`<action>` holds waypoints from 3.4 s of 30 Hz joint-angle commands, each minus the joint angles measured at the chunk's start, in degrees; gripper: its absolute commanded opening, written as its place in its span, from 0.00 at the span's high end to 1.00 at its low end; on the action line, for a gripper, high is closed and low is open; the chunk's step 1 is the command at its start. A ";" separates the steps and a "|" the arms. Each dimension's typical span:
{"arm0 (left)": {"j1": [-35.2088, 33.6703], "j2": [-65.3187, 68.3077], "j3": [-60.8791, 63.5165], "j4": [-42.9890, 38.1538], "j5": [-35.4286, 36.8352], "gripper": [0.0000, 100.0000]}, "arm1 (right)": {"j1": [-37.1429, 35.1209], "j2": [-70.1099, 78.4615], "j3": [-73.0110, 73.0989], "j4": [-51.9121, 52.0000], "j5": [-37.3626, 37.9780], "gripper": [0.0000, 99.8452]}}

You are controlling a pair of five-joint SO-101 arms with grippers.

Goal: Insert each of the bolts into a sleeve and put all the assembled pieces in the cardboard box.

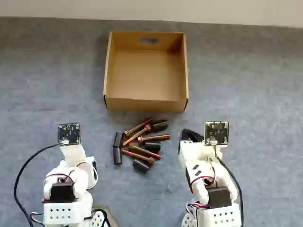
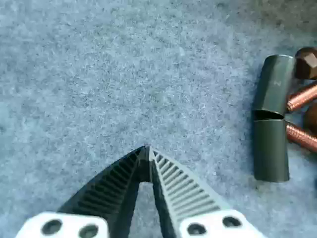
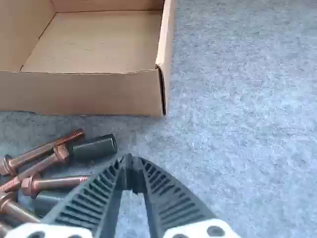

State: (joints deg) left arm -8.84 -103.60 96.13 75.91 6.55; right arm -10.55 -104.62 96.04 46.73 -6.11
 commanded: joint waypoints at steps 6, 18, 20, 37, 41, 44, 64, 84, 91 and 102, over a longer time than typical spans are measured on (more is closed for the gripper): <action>-0.75 -0.48 1.10 0.09 0.44 0.99 | 0.66 -0.22 8.04 -0.66 0.53 0.99; -0.75 -0.48 1.10 0.09 0.44 0.99 | 0.66 -0.22 8.04 -0.66 0.53 0.99; -0.75 -0.48 1.10 0.09 0.44 0.99 | 0.66 -0.22 8.04 -0.66 0.53 0.99; -0.75 -0.48 1.10 0.09 0.44 0.99 | 0.66 -0.22 8.04 -0.66 0.53 0.99; -0.75 -0.48 1.10 0.09 0.44 0.99 | 0.66 -0.22 8.04 -0.66 0.53 0.99; -0.75 -0.48 1.10 0.09 0.44 0.99 | 0.66 -0.22 8.04 -0.66 0.53 0.99; -0.75 -0.48 1.10 0.09 0.44 0.99 | 0.66 -0.22 8.04 -0.66 0.53 0.99; -0.75 -0.48 1.10 0.09 0.44 0.99 | -4.79 -0.22 8.04 -0.66 0.09 0.99; -0.75 -0.48 1.10 0.09 0.44 0.99 | -6.64 -0.31 8.04 -0.66 0.35 0.99; -0.75 -0.48 1.10 0.09 0.44 0.99 | -4.35 -0.22 3.38 9.36 11.60 0.99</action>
State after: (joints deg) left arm -8.84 -103.60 96.13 75.91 6.55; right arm -12.84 -104.62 96.04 51.56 -0.66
